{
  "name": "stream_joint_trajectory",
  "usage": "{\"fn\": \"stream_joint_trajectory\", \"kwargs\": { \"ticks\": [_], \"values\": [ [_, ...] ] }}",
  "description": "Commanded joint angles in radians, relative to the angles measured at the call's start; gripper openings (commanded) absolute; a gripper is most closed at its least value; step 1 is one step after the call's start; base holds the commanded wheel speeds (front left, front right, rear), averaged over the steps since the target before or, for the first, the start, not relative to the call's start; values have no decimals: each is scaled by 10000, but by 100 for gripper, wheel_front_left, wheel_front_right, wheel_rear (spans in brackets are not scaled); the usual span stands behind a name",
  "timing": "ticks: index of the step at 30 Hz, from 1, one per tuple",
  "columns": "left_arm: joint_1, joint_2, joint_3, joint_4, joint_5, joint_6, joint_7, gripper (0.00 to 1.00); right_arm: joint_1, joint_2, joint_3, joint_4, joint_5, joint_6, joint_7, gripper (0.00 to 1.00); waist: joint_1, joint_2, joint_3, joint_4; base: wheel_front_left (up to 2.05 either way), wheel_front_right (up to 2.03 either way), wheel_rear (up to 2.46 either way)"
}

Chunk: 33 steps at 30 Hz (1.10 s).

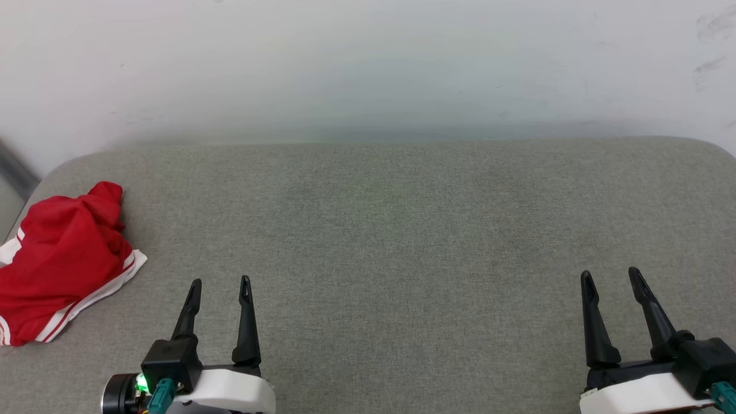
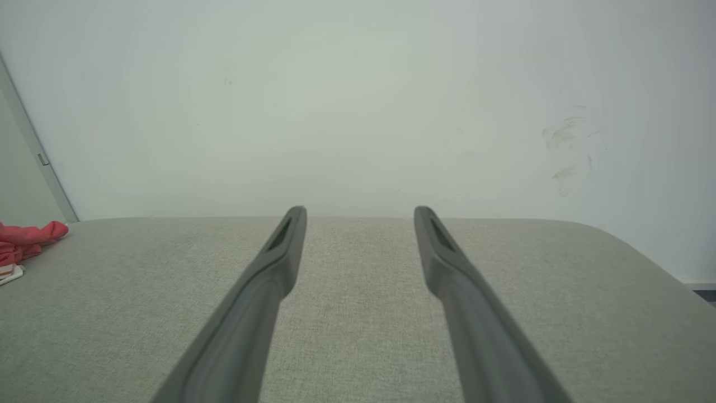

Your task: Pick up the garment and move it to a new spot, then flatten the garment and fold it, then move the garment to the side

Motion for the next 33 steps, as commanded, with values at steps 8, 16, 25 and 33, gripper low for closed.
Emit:
{"fn": "stream_joint_trajectory", "kwargs": {
  "ticks": [8,16,25,33],
  "values": [
    [46,16,6,120,-119,-60,-55,100,138,13,31,78,226,-3,-38,100,0,0,-4,13,0,0,0],
    [25,14,51,191,-227,-80,-55,100,126,13,34,168,432,-3,-38,100,0,0,-1,13,0,0,0],
    [-14,16,33,226,-217,-52,-55,100,157,13,22,176,463,-3,-38,100,0,0,29,70,0,0,0],
    [-192,16,87,266,-384,38,-55,100,178,15,22,58,205,-3,-37,100,0,0,108,772,0,0,0]
  ]
}}
